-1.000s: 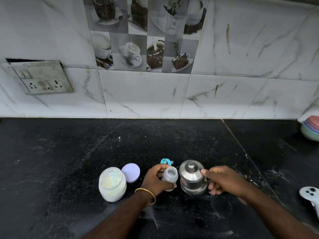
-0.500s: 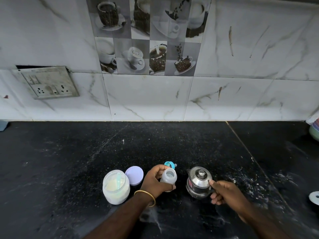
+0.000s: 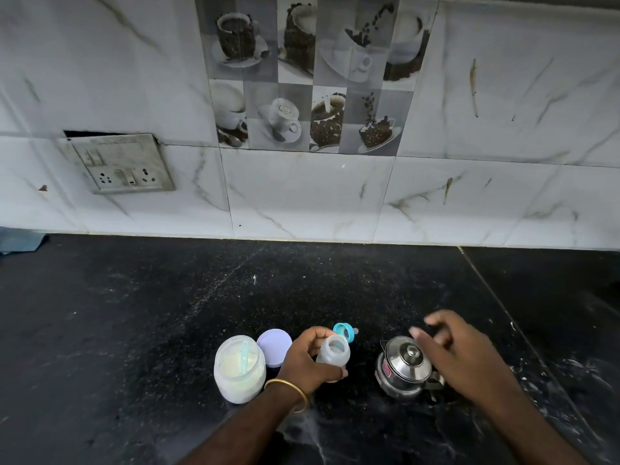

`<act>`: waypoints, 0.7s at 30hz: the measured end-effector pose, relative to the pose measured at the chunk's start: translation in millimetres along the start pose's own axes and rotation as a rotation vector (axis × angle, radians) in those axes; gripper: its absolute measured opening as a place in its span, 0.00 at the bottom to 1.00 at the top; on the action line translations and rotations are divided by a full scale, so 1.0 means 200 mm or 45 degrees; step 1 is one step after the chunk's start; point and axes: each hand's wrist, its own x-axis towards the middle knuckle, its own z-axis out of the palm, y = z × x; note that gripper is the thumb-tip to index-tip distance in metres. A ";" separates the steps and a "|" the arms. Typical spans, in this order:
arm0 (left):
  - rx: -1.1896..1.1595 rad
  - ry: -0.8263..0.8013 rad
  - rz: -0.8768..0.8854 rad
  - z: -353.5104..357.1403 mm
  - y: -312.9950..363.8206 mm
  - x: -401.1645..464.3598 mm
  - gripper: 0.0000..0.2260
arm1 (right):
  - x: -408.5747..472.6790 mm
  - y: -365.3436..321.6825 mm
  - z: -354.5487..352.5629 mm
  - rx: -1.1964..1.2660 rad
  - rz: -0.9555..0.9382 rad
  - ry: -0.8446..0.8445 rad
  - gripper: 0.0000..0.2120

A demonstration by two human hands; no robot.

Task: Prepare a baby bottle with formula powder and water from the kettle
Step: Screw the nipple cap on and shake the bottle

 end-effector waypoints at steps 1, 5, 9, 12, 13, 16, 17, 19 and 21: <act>-0.005 -0.003 0.002 0.00 0.00 0.00 0.26 | 0.03 -0.09 0.02 0.138 -0.010 -0.051 0.09; -0.017 0.029 0.019 0.01 0.00 0.00 0.28 | 0.26 -0.30 0.26 0.207 0.302 -0.480 0.16; -0.022 0.037 0.028 0.00 -0.01 0.00 0.29 | 0.49 -0.37 0.50 -0.256 0.333 -0.550 0.18; -0.025 0.017 0.036 0.00 -0.02 0.00 0.29 | 0.59 -0.38 0.62 -0.454 0.361 -0.531 0.19; -0.020 0.019 0.036 0.00 -0.03 0.00 0.29 | 0.61 -0.37 0.64 -0.500 0.369 -0.524 0.21; -0.007 0.019 0.039 -0.01 -0.04 -0.01 0.27 | 0.64 -0.32 0.72 -0.548 0.459 -0.557 0.29; 0.003 0.012 0.042 -0.01 -0.04 -0.01 0.27 | 0.65 -0.30 0.75 -0.549 0.480 -0.560 0.29; 0.008 0.005 0.042 -0.02 -0.04 -0.01 0.26 | 0.67 -0.27 0.78 -0.545 0.515 -0.572 0.28; 0.003 0.010 0.035 -0.03 -0.05 0.00 0.26 | 0.68 -0.25 0.80 -0.524 0.532 -0.586 0.27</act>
